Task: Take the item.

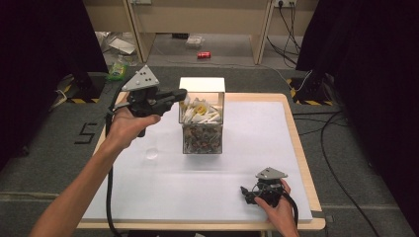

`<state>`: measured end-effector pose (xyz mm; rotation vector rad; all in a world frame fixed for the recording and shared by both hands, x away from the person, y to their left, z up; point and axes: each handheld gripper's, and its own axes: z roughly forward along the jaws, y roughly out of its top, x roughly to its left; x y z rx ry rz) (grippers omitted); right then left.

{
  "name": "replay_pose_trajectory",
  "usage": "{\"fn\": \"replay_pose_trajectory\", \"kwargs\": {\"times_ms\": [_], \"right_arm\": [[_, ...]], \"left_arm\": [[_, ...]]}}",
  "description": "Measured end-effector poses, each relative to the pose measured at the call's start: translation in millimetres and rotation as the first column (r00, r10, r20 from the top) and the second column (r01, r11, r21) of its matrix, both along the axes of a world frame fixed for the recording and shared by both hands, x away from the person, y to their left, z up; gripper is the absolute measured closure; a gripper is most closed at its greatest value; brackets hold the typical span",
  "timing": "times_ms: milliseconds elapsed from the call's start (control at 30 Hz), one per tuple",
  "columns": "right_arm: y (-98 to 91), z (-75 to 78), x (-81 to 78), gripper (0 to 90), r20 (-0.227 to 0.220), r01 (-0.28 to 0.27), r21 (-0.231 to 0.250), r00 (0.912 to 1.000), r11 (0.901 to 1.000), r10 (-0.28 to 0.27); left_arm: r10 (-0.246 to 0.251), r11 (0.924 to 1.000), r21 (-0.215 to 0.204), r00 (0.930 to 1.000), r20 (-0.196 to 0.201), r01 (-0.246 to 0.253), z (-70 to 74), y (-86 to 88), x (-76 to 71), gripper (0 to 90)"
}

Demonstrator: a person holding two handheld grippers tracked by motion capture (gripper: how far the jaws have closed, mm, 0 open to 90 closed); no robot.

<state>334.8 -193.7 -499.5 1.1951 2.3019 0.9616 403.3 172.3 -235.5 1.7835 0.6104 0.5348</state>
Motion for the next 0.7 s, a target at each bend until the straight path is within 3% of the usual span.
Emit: {"fn": "replay_pose_trajectory", "kwargs": {"times_ms": [467,700], "right_arm": [[0.1,0.0,0.0,9.1,0.0,0.001,0.002,1.0,1.0,-0.001],[0.1,0.0,0.0,9.1,-0.001,0.001,0.001,1.0,1.0,-0.001]], "left_arm": [[0.034,0.9989,-0.033,0.9994,0.01,-0.034,-2.6,32.6,-8.7,87.7],[0.067,0.9966,-0.049,0.9977,0.01,-0.067,-13.2,52.3,-12.6,87.7]]}}
